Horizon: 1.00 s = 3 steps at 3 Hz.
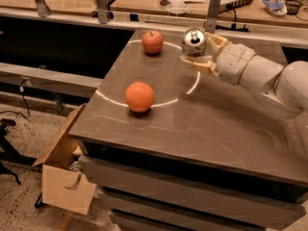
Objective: Knock 7up can over
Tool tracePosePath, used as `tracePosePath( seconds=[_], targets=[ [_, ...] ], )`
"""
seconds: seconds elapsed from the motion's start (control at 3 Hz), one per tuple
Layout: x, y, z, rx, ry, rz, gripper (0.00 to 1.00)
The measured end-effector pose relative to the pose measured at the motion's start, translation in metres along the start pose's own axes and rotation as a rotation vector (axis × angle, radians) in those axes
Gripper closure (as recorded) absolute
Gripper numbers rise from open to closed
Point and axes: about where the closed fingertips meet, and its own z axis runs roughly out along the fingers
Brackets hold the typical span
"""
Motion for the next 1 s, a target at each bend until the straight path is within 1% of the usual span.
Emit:
tracePosePath(
  seconds=[0.33, 0.67, 1.0],
  targets=[
    [-0.019, -0.004, 0.001, -0.027, -0.054, -0.168, 1.0],
    [-0.023, -0.004, 0.002, -0.034, -0.067, -0.212, 1.0],
    [-0.035, -0.002, 0.01, -0.169, -0.016, -0.347, 1.0]
  ],
)
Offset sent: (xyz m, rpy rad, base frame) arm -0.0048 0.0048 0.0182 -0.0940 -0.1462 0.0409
